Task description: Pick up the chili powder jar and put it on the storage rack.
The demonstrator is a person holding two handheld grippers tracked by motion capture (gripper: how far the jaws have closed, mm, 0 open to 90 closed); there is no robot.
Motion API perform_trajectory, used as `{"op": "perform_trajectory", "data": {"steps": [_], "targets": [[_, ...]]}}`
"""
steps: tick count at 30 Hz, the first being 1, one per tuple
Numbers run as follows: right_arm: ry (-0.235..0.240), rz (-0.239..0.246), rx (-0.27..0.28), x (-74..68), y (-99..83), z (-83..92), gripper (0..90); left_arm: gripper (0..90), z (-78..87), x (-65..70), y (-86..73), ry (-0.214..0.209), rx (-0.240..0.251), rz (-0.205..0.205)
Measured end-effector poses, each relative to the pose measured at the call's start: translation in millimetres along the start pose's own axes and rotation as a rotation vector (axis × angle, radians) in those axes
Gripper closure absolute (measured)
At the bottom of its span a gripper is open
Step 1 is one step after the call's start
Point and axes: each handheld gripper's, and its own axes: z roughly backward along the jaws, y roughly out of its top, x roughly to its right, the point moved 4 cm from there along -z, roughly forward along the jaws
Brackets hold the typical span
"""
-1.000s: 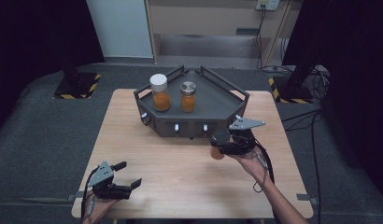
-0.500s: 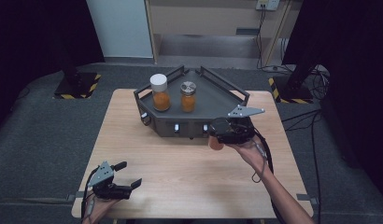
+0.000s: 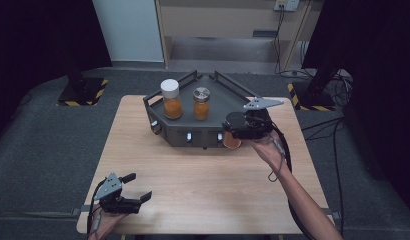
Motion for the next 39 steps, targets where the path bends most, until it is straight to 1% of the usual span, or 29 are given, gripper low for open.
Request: {"op": "perform_trajectory", "data": {"steps": [10,12,19,22,29,35,39], "targets": [[-0.037,-0.011,0.002,7.1,17.8,-10.7,34.7,6.2,0.1,-0.1,0.0,0.0,0.0,0.001],[-0.044,-0.018,0.009,8.7,19.5,-12.7,34.7,6.2,0.0,-0.1,0.1,-0.001,-0.001,0.0],[-0.078,-0.023,0.009,15.0,26.8,-22.0,34.7,6.1,0.3,0.1,0.1,0.001,-0.001,0.0],[-0.09,-0.036,0.009,18.0,28.8,-24.8,34.7,6.2,0.2,0.1,0.2,0.0,-0.002,-0.001],[-0.121,-0.049,0.021,25.3,33.3,-31.5,34.7,6.2,0.1,-0.1,0.1,-0.001,-0.001,0.0],[-0.139,-0.072,0.022,29.7,35.2,-40.7,34.7,6.3,0.0,0.1,0.2,0.001,-0.003,-0.001],[-0.162,-0.079,0.015,32.7,36.2,-48.5,34.7,6.3,0.4,-0.3,-0.2,0.002,0.001,0.002]]}}
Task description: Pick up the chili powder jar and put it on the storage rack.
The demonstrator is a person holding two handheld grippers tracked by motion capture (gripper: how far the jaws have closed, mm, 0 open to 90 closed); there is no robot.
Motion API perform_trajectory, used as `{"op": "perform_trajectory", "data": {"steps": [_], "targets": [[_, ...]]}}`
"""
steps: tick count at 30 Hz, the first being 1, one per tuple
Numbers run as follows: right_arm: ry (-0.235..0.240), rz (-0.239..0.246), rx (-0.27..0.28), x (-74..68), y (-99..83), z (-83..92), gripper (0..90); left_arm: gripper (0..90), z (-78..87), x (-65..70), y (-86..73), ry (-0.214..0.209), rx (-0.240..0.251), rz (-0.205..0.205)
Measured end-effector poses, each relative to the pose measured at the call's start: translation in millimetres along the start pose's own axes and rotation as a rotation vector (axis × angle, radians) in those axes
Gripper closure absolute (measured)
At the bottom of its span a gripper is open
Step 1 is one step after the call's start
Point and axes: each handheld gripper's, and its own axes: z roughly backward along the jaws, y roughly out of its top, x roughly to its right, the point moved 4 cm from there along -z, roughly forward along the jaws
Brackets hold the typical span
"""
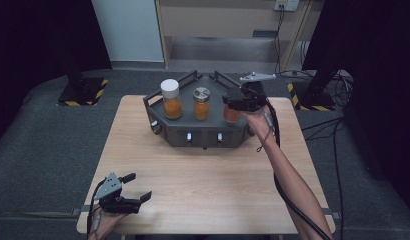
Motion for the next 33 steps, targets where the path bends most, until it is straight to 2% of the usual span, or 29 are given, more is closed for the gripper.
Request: {"op": "perform_trajectory", "data": {"steps": [9,19,21,24,33], "targets": [[-0.058,-0.034,0.008,6.8,-3.6,-16.5,34.7,6.3,-0.1,-0.3,0.0,-0.001,-0.001,0.001],[-0.093,-0.048,0.004,10.0,-8.0,-30.9,34.7,6.4,-0.2,-0.3,0.0,-0.002,-0.002,0.001],[-0.092,-0.061,0.002,11.5,-9.5,-33.1,34.7,6.4,-0.6,-0.6,-0.1,-0.003,-0.002,0.001],[-0.1,-0.05,-0.002,11.5,-11.1,-35.8,34.7,6.4,-1.0,-0.4,0.0,-0.004,-0.005,0.001],[-0.101,-0.069,-0.011,14.7,-14.9,-40.9,34.7,6.5,-1.2,-0.4,0.1,-0.003,-0.006,0.0]]}}
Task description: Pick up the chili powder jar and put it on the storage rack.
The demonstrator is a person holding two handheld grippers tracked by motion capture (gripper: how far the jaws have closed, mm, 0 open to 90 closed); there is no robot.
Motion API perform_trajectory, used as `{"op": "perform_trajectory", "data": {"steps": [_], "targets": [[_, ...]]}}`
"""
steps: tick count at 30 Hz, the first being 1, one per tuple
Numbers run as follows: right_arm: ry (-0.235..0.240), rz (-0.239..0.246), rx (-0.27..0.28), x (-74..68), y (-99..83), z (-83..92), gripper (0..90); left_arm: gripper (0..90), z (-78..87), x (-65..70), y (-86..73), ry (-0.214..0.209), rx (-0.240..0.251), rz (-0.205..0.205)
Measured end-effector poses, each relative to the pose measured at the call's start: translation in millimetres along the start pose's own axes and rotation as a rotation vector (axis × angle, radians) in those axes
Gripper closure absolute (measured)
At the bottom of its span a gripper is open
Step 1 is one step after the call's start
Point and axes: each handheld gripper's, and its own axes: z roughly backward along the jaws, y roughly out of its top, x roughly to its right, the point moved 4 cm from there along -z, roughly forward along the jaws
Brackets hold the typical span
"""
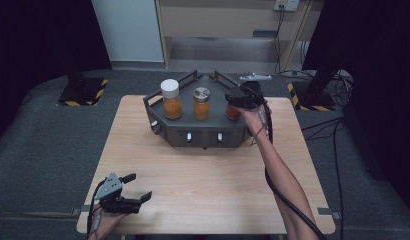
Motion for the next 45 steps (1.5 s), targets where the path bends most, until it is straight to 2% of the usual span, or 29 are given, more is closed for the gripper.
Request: {"op": "perform_trajectory", "data": {"steps": [13,25,31,34,36,45], "targets": [[-0.004,0.001,-0.012,-0.4,-3.3,-3.0,34.7,6.6,0.4,0.4,0.1,0.001,0.0,-0.003],[-0.006,-0.003,-0.001,-0.5,-6.2,-3.1,33.5,6.6,0.2,0.7,0.4,0.001,-0.002,-0.006],[-0.006,-0.027,0.0,0.8,-7.3,-3.3,18.5,6.6,-0.1,0.9,0.5,0.0,-0.003,-0.009],[-0.025,-0.027,0.02,0.6,-9.4,-0.5,13.9,6.6,-0.3,0.7,0.4,0.0,-0.003,-0.007],[-0.004,-0.048,0.027,4.6,-9.1,2.0,13.1,6.6,-0.1,0.8,0.5,-0.001,-0.002,-0.008],[0.014,-0.016,0.05,3.4,-0.1,16.3,11.5,6.6,-0.4,0.9,0.7,-0.001,-0.005,-0.009]]}}
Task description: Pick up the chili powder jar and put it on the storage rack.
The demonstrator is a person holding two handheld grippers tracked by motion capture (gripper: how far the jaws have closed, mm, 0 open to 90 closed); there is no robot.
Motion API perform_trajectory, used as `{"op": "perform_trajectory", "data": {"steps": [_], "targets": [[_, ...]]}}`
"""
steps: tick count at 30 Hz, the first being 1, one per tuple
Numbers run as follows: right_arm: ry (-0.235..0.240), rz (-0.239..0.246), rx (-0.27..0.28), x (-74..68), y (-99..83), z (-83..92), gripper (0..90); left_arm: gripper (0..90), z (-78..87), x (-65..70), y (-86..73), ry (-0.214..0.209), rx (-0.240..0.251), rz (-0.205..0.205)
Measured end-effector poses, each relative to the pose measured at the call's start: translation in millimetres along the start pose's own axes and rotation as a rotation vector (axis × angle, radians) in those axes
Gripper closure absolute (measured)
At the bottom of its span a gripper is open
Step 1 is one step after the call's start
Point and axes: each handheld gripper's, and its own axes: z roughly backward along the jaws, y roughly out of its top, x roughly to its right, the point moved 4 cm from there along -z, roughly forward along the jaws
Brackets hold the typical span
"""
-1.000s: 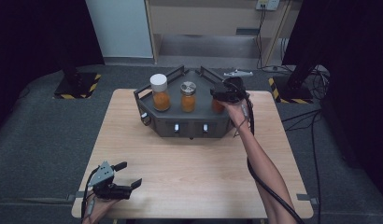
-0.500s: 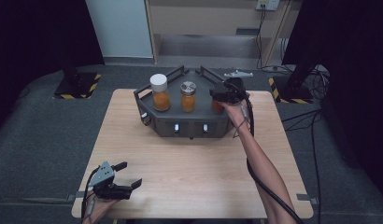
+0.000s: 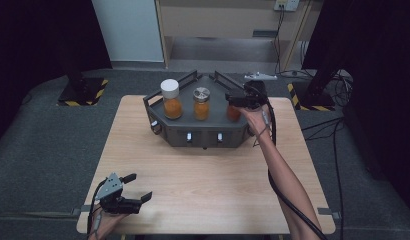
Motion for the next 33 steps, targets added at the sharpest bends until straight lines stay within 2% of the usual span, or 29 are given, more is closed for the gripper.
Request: {"op": "perform_trajectory", "data": {"steps": [11,20,33], "targets": [[0.036,0.05,0.022,-4.6,16.8,25.4,11.4,6.6,-0.2,0.1,0.0,-0.001,0.002,0.001],[0.075,0.089,0.05,-7.5,23.2,52.4,11.1,6.7,-0.7,0.7,0.6,0.0,-0.001,-0.002],[0.166,0.1,0.088,-10.1,4.3,90.3,11.0,6.7,0.0,0.8,0.8,0.006,0.003,0.006]]}}
